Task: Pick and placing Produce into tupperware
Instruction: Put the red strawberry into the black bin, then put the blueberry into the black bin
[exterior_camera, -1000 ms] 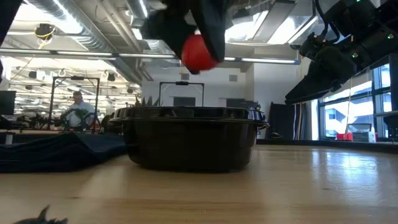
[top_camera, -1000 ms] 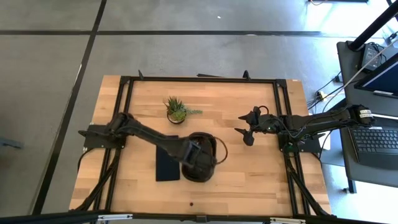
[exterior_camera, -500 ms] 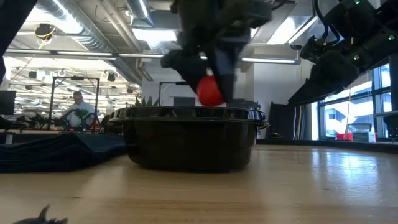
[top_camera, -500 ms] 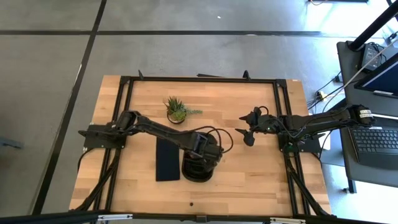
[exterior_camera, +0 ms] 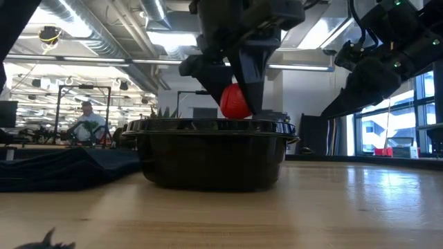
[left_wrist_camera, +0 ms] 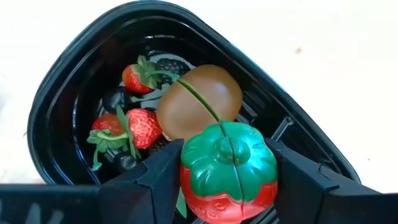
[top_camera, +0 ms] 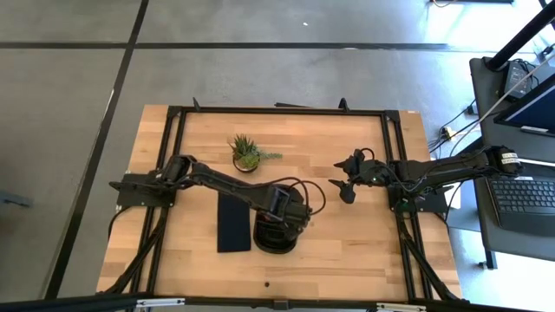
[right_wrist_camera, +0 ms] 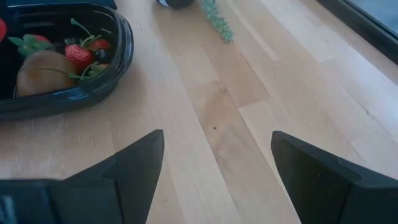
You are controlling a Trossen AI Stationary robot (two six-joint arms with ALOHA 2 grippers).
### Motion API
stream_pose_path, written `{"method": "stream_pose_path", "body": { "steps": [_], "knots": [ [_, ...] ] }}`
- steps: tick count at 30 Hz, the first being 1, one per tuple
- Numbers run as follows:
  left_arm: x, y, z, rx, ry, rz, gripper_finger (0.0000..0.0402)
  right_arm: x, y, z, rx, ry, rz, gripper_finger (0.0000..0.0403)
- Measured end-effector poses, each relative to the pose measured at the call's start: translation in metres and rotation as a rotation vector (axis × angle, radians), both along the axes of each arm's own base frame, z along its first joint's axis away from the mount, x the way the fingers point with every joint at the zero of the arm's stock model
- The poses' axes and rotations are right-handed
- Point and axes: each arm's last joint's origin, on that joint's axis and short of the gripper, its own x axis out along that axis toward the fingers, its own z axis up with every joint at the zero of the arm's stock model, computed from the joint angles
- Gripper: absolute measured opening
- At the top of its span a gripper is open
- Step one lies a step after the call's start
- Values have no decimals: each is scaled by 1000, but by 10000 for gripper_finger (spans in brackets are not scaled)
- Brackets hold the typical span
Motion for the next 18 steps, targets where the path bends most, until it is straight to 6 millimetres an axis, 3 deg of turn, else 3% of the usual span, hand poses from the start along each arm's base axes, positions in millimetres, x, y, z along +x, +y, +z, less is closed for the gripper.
{"method": "stream_pose_path", "body": {
  "steps": [8, 18],
  "knots": [
    [0, -2, 0, -84, 20, -23, 208, 0, 0, 0, 0, 0, 0, 298],
    [0, -2, 0, -81, 19, -22, 264, 0, 0, 0, 1, -1, 0, 298]
  ]
}}
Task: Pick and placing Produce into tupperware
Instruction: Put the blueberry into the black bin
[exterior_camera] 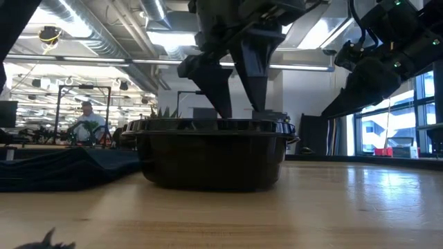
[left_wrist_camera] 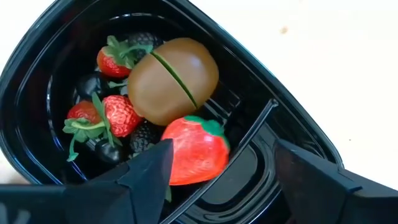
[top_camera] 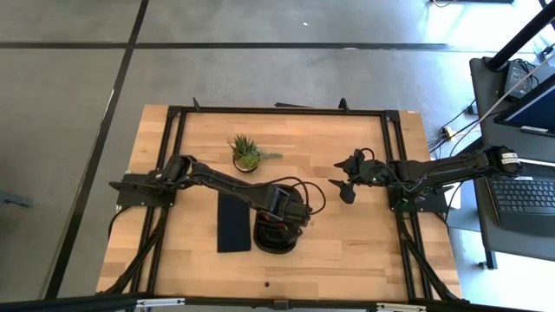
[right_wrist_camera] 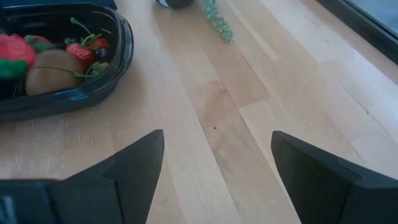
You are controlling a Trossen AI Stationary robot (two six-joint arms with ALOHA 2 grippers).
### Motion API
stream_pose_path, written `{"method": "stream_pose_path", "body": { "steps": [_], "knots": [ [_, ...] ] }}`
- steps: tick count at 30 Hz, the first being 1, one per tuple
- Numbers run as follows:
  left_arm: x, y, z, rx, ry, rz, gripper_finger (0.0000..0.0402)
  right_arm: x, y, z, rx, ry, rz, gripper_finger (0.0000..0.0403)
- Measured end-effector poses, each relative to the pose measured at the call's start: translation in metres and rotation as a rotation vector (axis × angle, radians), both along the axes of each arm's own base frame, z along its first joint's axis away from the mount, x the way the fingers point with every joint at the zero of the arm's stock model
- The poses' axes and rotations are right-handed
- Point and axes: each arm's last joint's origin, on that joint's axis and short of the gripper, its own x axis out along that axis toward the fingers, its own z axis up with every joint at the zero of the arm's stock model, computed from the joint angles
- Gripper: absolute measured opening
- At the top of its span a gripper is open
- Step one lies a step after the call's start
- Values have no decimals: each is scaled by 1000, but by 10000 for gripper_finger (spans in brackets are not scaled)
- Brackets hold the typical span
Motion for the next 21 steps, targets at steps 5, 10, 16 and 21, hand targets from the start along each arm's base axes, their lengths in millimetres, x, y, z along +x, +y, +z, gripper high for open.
{"method": "stream_pose_path", "body": {
  "steps": [5, 10, 16, 21],
  "knots": [
    [-4, 0, 6, 26, 5, 2, 278, 0, 0, 0, 0, 0, 0, 298],
    [-20, -19, 26, 58, -12, -71, 275, 0, 0, 0, 0, 0, 0, 298],
    [-40, -70, 31, 76, -14, -381, 278, 0, 0, 0, -2, 1, 1, 298],
    [-53, -114, 34, 65, -110, -491, 278, 0, 0, 0, 0, -1, 0, 298]
  ]
}}
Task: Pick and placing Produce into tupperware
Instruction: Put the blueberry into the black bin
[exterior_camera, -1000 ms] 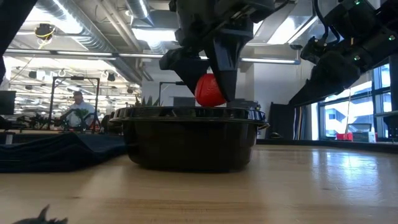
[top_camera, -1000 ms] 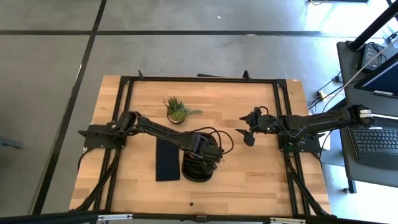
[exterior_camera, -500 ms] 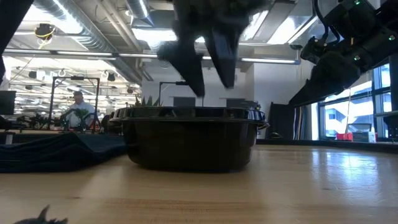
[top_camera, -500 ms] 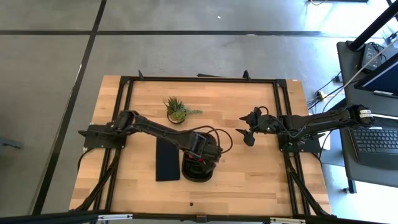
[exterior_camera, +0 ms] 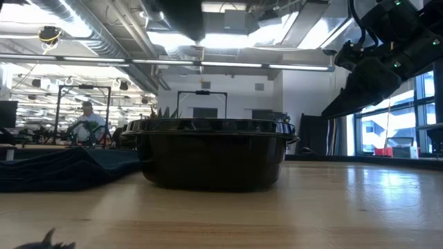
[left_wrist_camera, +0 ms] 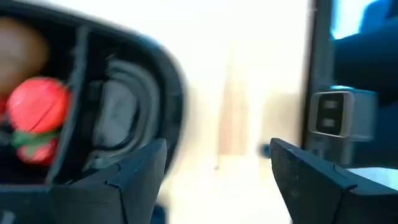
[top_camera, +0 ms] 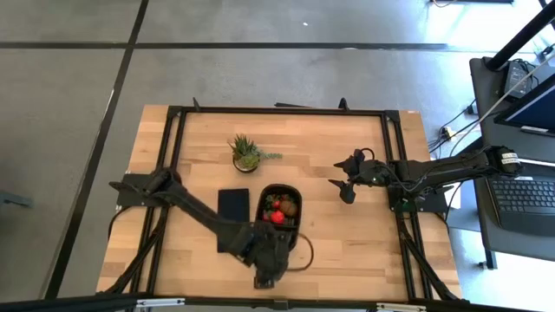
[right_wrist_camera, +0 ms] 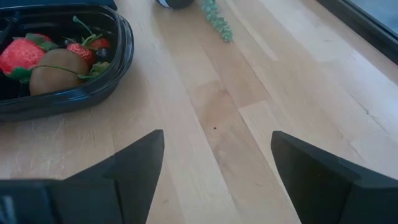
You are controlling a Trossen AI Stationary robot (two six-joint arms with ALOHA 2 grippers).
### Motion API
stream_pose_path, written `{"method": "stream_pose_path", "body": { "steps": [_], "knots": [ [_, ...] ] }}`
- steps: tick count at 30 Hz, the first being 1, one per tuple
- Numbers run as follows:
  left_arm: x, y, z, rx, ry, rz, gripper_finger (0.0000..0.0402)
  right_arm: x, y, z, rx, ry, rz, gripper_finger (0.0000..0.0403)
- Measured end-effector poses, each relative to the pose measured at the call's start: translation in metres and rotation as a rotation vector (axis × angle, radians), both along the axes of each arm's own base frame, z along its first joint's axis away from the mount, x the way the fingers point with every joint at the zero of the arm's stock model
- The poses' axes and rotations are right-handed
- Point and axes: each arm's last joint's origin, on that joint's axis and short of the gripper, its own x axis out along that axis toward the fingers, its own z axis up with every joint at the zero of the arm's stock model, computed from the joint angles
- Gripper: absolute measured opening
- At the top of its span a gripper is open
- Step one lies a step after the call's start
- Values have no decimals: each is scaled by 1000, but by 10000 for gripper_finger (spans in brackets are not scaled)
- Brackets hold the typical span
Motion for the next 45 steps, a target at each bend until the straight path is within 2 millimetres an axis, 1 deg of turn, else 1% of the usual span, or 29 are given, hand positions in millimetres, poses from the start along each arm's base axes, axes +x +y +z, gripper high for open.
{"method": "stream_pose_path", "body": {
  "steps": [3, 7, 9, 11, 13, 16, 19, 22, 24, 29, 32, 34, 38, 43, 45],
  "knots": [
    [-6, -20, 2, -10, -61, -47, 275, 0, 0, 0, 18, -7, -13, 298],
    [-11, -37, -3, 5, -103, -32, 279, 0, 0, 0, 43, -16, -31, 298],
    [-11, -43, -9, 0, -101, -26, 280, 0, 0, 0, 57, -21, -40, 298],
    [-13, -49, -20, 33, -84, -31, 278, 0, 0, 0, 61, -23, -43, 298],
    [-12, -56, -27, 65, -115, -28, 276, 0, 0, 0, 70, -22, -32, 298],
    [-20, -69, -35, 124, -144, -13, 275, 0, 1, 0, 77, -28, -26, 298],
    [-31, -80, -44, 157, -181, 30, 279, 1, 1, 1, 94, -40, -36, 298],
    [-43, -91, -53, 161, -218, 63, 280, 1, 1, 1, 96, -40, -36, 298],
    [-48, -98, -59, 139, -263, 79, 278, 1, 1, 1, 99, -41, -36, 298],
    [-61, -105, -84, 142, -325, 97, 275, 1, 2, 2, 118, -58, -45, 298],
    [-70, -103, -100, 150, -320, 117, 279, 1, 2, 2, 119, -60, -46, 298],
    [-76, -103, -106, 152, -329, 137, 280, 1, 2, 2, 119, -61, -46, 298],
    [-88, -101, -110, 139, -363, 150, 277, 1, 2, 2, 130, -66, -54, 298],
    [-109, -99, -104, 115, -461, 150, 275, 2, 2, 2, 138, -76, -59, 298],
    [-117, -96, -104, 90, -509, 153, 278, 2, 2, 3, 138, -81, -58, 298]
  ]
}}
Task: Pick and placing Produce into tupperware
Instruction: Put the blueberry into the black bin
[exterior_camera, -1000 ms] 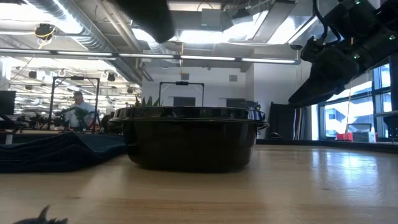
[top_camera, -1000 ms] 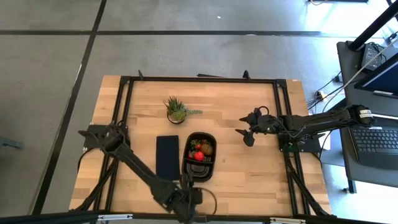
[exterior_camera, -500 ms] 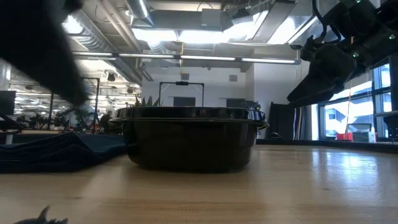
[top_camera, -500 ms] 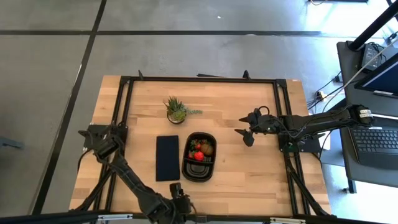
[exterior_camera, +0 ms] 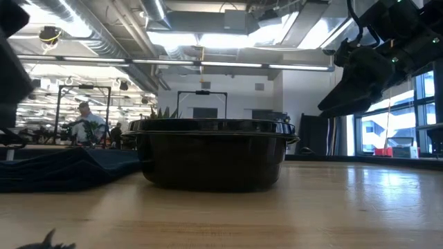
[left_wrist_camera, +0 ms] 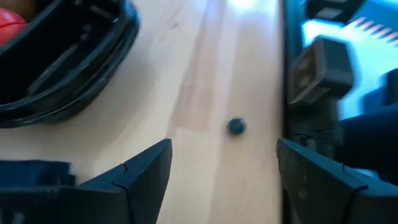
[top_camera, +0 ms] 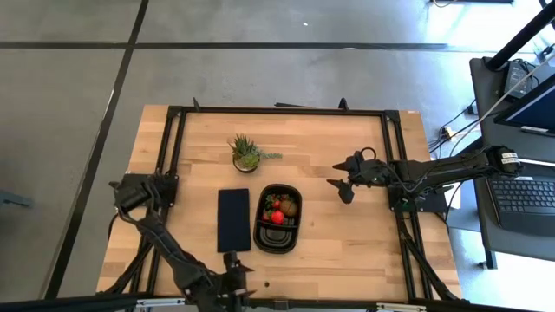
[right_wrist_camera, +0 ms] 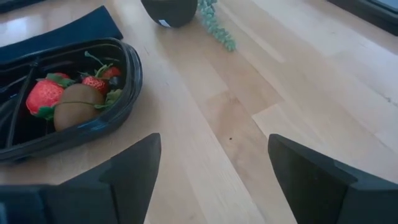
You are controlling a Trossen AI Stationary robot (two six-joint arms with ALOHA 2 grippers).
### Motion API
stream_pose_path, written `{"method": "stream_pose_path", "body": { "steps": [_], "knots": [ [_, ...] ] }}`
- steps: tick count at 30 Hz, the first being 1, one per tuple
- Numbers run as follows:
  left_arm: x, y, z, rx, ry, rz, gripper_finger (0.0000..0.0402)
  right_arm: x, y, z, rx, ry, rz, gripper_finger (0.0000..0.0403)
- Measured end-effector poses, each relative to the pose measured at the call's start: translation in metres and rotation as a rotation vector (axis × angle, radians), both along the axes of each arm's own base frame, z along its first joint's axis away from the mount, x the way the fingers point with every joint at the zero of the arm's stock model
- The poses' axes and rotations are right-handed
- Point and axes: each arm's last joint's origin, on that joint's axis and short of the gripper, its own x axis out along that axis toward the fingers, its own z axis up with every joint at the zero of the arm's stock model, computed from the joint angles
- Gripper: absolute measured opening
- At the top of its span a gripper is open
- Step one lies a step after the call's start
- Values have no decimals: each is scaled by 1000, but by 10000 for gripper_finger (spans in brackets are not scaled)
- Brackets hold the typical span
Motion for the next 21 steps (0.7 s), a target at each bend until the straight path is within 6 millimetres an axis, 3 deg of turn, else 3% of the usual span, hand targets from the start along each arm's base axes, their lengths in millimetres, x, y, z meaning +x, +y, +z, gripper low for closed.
{"method": "stream_pose_path", "body": {
  "steps": [6, 12, 21],
  "knots": [
    [-10, 12, -13, -101, -200, -134, 279, 2, 0, 3, 0, -32, 0, 298],
    [-19, 40, -38, -102, -290, -200, 275, 2, 0, 3, 3, -43, -1, 298],
    [-10, 55, -41, -47, -310, -310, 275, 2, 0, 3, 20, -46, -12, 298]
  ]
}}
